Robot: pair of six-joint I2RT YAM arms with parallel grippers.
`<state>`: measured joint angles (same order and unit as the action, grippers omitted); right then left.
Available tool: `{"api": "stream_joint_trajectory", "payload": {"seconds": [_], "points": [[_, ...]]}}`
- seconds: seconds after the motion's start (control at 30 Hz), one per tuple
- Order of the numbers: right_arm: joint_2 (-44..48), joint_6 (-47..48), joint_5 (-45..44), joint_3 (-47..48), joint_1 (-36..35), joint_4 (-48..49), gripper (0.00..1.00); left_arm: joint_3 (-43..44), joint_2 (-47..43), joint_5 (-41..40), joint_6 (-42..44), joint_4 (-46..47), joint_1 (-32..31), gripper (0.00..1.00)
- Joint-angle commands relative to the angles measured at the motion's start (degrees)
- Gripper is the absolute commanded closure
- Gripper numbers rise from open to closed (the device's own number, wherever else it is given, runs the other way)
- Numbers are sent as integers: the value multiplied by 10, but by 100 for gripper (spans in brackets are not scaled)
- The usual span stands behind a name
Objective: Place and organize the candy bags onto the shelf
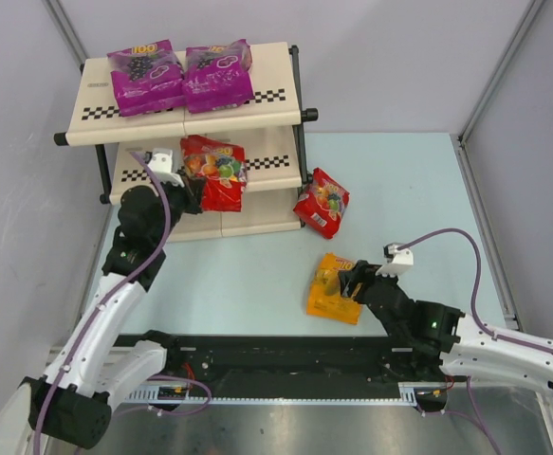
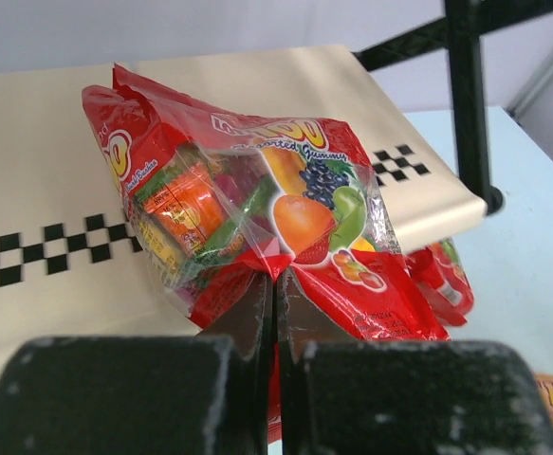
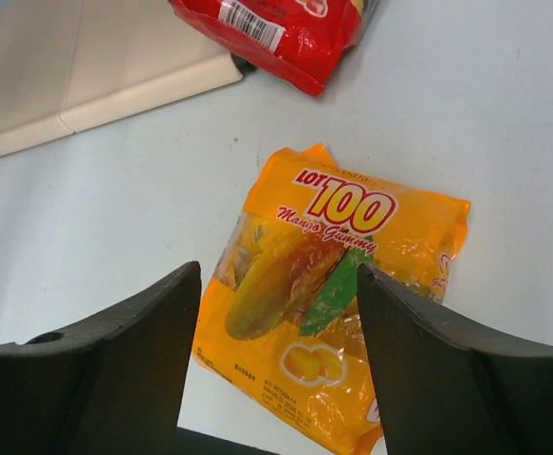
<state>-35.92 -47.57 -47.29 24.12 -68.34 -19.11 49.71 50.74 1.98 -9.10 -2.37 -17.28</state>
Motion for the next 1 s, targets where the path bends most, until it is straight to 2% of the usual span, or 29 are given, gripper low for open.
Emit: {"api": "stream_joint_trajectory", "payload": {"seconds": [0.0,0.23,0.5,0.97], "points": [[9,21,16,-10,21,29,29,43,6,49,-16,105,61,100],[-4,40,68,-19,58,70,29,64,41,57,-15,127,99,100],[-3,48,84,-23,72,77,29,71,73,75,-13,146,149,100],[-41,66,135,-29,100,138,29,94,119,177,-7,148,245,100]]}}
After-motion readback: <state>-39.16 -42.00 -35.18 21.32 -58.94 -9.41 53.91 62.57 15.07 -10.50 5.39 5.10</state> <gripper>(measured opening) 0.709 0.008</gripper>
